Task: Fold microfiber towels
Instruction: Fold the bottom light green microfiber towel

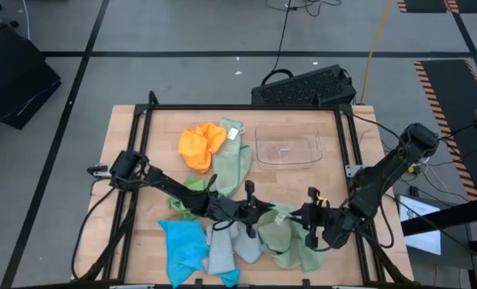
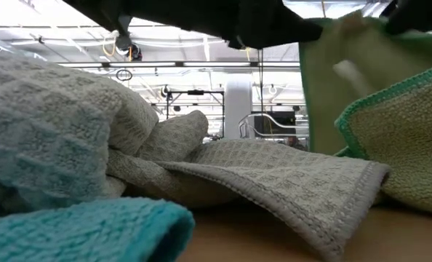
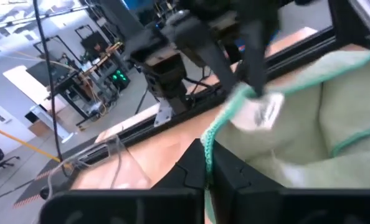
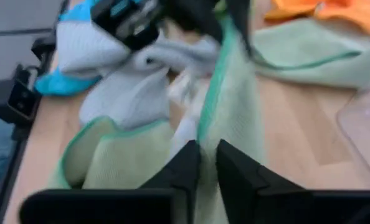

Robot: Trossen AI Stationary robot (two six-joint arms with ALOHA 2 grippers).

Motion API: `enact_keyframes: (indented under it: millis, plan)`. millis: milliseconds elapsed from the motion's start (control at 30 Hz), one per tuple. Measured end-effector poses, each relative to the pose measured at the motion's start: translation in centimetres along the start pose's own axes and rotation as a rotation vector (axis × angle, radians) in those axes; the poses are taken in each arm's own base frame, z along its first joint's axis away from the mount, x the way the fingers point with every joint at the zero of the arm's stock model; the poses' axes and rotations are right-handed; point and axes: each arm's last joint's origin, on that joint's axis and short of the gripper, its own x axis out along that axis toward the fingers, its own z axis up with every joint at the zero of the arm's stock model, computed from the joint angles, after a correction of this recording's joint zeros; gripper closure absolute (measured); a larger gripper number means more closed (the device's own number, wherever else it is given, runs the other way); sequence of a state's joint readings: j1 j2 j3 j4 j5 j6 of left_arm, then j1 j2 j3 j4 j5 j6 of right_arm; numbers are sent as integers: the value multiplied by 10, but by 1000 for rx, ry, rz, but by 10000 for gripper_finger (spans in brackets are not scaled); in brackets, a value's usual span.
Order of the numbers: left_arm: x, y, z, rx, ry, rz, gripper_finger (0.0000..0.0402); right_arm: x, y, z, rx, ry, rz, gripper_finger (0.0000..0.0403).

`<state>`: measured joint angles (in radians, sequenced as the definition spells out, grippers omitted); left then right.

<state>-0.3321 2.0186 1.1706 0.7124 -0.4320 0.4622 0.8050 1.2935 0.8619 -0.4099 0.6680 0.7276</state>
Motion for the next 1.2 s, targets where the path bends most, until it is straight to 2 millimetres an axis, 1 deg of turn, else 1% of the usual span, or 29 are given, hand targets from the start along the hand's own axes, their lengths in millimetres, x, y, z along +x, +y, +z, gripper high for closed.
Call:
enact_keyframes:
  millis: [167,267,400,500,700,833,967,1067,1133,1200]
  plan:
    - [3,12,-1,-28,-10,-2,392,8,7,-13,30,90,9,277]
    - [5,15,-3,-30,-7,-9,397,14,13,-23,47,147,12,250]
    - [6,18,-5,-32,-6,-6,392,18,20,-37,103,195,-15,235]
    - [6,24,-4,-22,-4,2,397,19,19,-49,141,299,-42,234]
    - [3,39,6,-40,-19,23,392,15,18,-69,230,506,-110,244]
    - [-4,47,16,-54,-12,16,397,9,17,-75,251,552,-146,260]
    - [-14,49,25,-84,26,-15,393,5,11,-77,236,572,-210,285]
    - [-27,48,35,-123,66,-57,398,3,6,-78,212,582,-249,314]
    - [-36,49,44,-162,74,-74,395,2,3,-77,193,556,-282,334]
    - [-47,51,52,-168,101,-94,394,2,1,-75,172,488,-311,351]
